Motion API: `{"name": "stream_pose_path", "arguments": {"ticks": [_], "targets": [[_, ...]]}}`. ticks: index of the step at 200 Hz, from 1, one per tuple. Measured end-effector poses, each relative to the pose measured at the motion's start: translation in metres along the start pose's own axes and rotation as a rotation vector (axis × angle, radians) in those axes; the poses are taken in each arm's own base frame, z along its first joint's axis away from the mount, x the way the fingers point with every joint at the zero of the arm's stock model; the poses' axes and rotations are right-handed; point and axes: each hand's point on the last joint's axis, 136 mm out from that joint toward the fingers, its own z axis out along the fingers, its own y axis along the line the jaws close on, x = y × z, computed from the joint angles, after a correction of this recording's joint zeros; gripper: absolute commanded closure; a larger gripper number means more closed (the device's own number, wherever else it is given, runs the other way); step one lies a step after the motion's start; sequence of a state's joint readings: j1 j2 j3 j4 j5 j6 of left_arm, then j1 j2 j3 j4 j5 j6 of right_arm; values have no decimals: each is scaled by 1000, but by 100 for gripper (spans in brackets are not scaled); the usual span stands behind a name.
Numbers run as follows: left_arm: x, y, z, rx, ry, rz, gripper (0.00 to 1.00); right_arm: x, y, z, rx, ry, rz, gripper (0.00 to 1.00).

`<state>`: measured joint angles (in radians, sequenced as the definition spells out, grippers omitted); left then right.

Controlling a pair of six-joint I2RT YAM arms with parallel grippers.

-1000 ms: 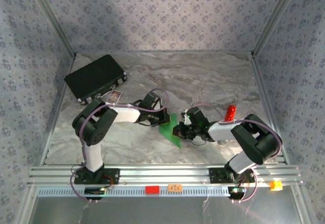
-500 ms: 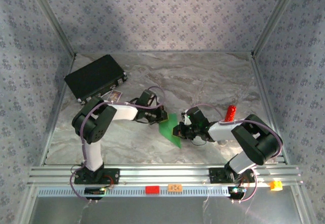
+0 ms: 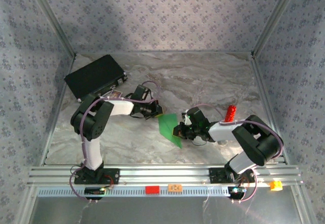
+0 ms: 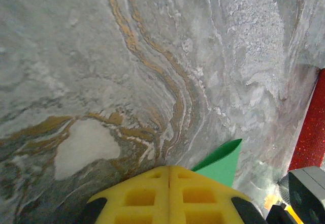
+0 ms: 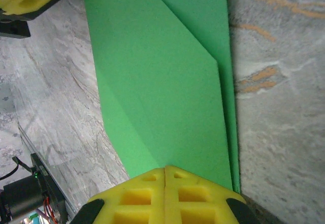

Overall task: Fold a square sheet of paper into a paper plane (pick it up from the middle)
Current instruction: Fourth fold the wing at the center of the table.

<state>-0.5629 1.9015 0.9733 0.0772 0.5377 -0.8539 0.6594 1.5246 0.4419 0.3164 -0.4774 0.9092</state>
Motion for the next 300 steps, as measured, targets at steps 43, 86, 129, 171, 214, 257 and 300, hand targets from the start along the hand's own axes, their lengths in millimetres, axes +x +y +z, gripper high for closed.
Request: {"name": "stream_pose_path", "arguments": {"ticks": [43, 86, 129, 171, 214, 257, 300], "targets": [[-5, -31, -24, 51, -67, 62, 87, 0, 0, 0, 1, 1, 1, 100], [26, -49, -11, 83, -7, 122, 90, 1, 0, -1, 2, 2, 2, 100], [58, -37, 14, 53, 84, 122, 92, 1, -1, -1, 3, 3, 3, 100], [62, -24, 23, 23, 102, 109, 95, 2, 1, -4, 2, 2, 2, 100], [62, -24, 23, 20, 99, 109, 96, 2, 20, -18, -33, -16, -42, 98], [62, -24, 23, 19, 98, 109, 97, 6, 14, -3, -9, 40, -35, 98], [62, -24, 23, 18, 97, 109, 97, 23, 2, -4, 11, 77, -32, 97]]}}
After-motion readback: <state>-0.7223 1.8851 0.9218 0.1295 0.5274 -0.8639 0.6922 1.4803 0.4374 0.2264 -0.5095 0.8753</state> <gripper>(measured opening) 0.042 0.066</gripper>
